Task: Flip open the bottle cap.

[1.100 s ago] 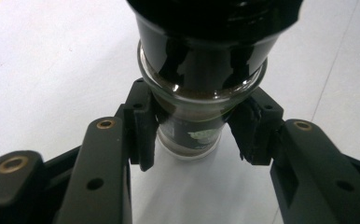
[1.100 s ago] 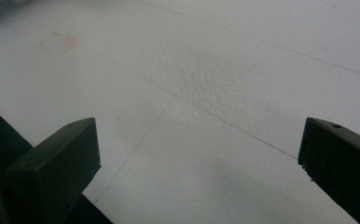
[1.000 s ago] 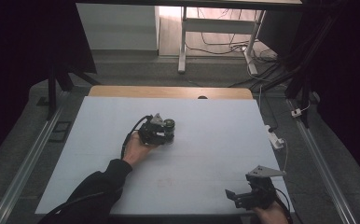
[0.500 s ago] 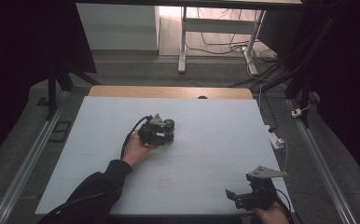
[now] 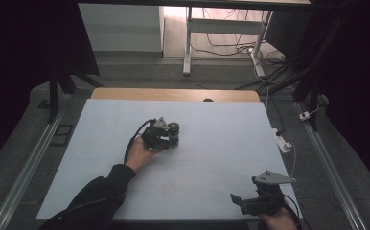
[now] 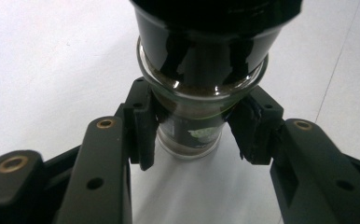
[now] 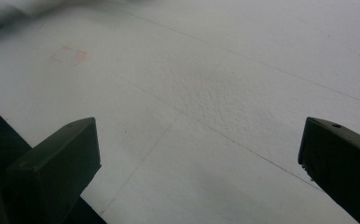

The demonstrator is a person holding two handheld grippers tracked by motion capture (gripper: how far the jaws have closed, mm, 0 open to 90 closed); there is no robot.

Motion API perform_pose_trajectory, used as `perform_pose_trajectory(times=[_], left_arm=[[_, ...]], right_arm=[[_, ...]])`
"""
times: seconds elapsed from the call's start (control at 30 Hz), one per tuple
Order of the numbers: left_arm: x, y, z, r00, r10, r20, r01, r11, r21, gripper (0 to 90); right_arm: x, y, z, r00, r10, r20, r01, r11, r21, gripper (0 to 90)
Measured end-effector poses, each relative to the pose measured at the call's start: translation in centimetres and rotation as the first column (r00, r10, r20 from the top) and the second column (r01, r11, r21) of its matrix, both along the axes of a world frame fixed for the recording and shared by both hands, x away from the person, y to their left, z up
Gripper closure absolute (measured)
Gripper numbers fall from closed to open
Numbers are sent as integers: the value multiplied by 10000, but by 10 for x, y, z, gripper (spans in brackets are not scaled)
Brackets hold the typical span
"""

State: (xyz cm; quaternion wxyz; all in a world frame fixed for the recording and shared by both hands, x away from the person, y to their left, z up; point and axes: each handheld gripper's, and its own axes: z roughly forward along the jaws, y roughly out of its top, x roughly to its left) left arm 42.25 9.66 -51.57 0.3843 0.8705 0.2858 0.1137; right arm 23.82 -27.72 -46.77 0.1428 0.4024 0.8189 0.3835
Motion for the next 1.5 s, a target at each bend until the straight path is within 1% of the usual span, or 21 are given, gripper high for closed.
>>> perform_pose_trajectory(times=[0.13, 0.33, 0.53, 0.63, 0.8, 0.93, 1.03, 1.2, 1.23, 1.33, 1.4, 1.43, 1.47, 1.5], left_arm=[[0, 0, 0, 10000, 10, -2, -10, 10000, -6, 536], [0, 0, 0, 10000, 21, -10, -21, 10000, 18, 535], [-1, 0, 0, 10000, 53, -12, -53, 10000, 37, 536], [0, -1, 0, 10000, 51, -27, -51, 10000, 45, 535], [0, -1, 0, 10000, 68, -41, -68, 10000, 63, 536], [-1, -1, 0, 10000, 75, -46, -75, 9999, 67, 535], [0, -1, 0, 10000, 73, -51, -73, 9999, 80, 535], [0, -1, 0, 10000, 75, -56, -75, 9999, 94, 536], [0, -1, 1, 10000, 78, -54, -77, 9999, 102, 536], [-1, -1, 0, 9999, 98, -46, -97, 9999, 99, 536], [-1, -1, 0, 9999, 114, -28, -113, 9999, 93, 536], [-1, -1, 0, 9999, 121, -24, -121, 9999, 98, 535], [-1, -1, 0, 9999, 122, -21, -122, 9999, 103, 535], [-1, -1, 0, 9999, 128, -23, -128, 9999, 95, 536]], right_arm=[[1, 3, 3, 9999, 165, 41, -166, 9998, 98, 0], [4, 10, 5, 9982, 601, 62, -602, 9981, 163, 0], [7, 19, 9, 9962, 873, 64, -875, 9950, 490, 0], [9, 24, 12, 9951, 968, 201, -977, 9940, 490, 0], [12, 33, 17, 9912, 1240, 470, -1269, 9897, 658, 0], [14, 39, 19, 9886, 1410, 536, -1445, 9871, 688, 0], [20, 48, 21, 9841, 1650, 663, -1702, 9820, 823, 0], [28, 58, 25, 9797, 1880, 694, -1942, 9761, 975, 0], [28, 58, 25, 9797, 1880, 694, -1942, 9761, 975, 0], [35, 66, 26, 9778, 1971, 713, -2033, 9747, 931, 0], [37, 68, 26, 9779, 1975, 687, -2036, 9742, 973, 0], [41, 72, 26, 9792, 1943, 593, -1998, 9737, 1091, 0], [41, 72, 26, 9792, 1943, 593, -1998, 9737, 1091, 0], [45, 76, 27, 9781, 1987, 622, -2047, 9724, 1120, 0]])
